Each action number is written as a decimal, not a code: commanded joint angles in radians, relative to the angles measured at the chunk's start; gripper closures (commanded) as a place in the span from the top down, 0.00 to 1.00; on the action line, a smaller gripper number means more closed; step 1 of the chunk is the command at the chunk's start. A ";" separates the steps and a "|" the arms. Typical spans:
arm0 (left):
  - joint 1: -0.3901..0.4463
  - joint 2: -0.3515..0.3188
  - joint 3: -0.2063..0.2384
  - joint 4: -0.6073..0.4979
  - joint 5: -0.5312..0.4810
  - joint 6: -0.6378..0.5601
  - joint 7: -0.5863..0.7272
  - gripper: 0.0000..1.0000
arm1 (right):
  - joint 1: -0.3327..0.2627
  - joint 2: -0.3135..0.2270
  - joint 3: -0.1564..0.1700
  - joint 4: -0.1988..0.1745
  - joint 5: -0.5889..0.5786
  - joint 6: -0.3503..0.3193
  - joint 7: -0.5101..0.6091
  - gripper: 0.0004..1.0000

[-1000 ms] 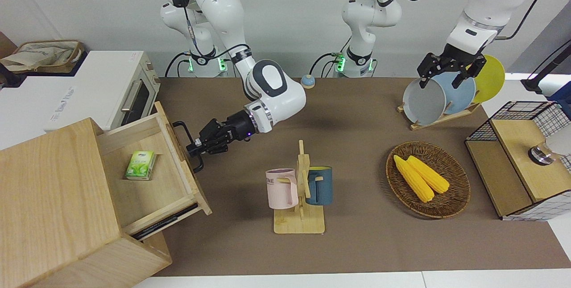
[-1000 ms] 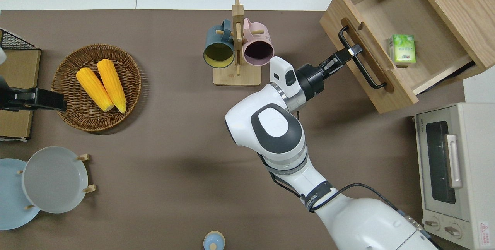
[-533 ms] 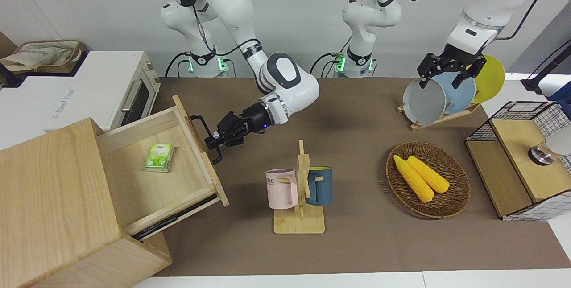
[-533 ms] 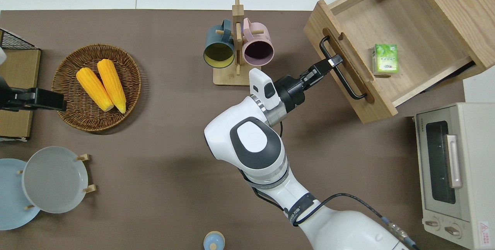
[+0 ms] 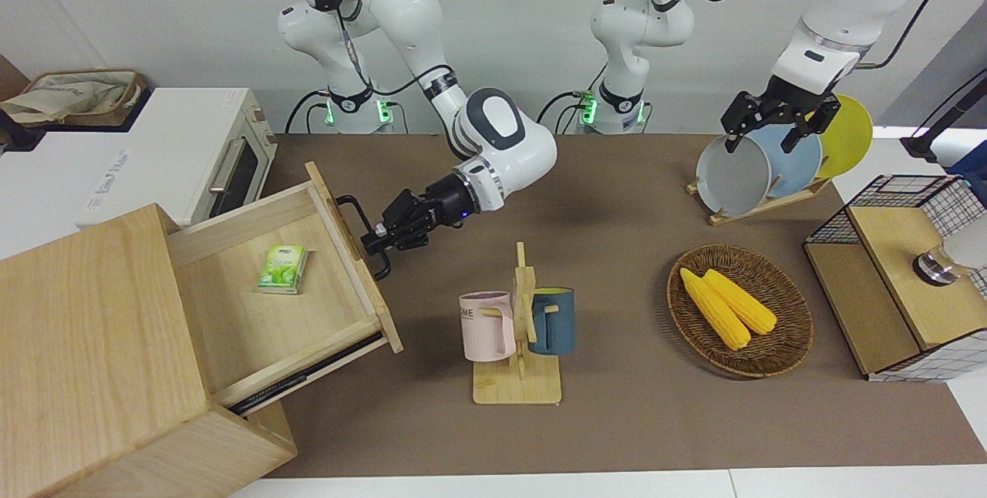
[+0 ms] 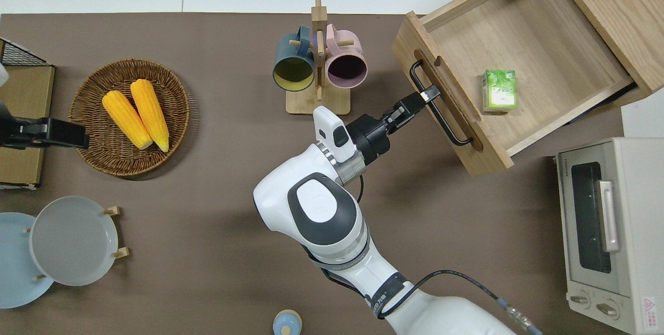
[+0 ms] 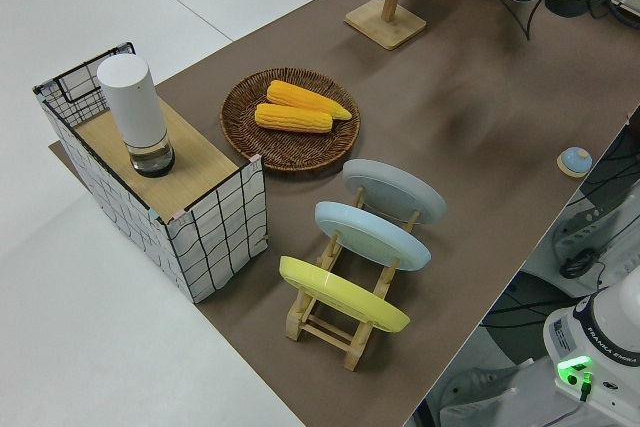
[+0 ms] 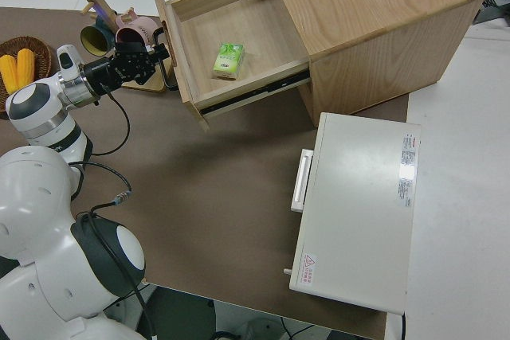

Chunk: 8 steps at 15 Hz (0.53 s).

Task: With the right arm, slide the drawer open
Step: 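Pull the handle toward the robot with the right gripper, sliding the drawer out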

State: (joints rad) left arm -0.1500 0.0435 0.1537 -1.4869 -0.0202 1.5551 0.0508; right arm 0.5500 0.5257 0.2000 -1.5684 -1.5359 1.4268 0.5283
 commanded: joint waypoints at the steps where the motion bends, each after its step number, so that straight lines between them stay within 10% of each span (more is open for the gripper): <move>1: -0.017 0.013 0.017 0.020 0.012 0.000 0.007 1.00 | 0.025 -0.007 -0.005 0.031 0.007 -0.017 -0.067 0.02; 8: -0.017 0.013 0.017 0.020 0.012 0.000 0.007 1.00 | 0.022 -0.004 -0.008 0.031 0.002 -0.011 -0.067 0.21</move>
State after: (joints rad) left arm -0.1500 0.0435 0.1537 -1.4869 -0.0202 1.5551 0.0508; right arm 0.5576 0.5258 0.1988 -1.5669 -1.5310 1.4207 0.5283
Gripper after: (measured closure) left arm 0.009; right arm 0.824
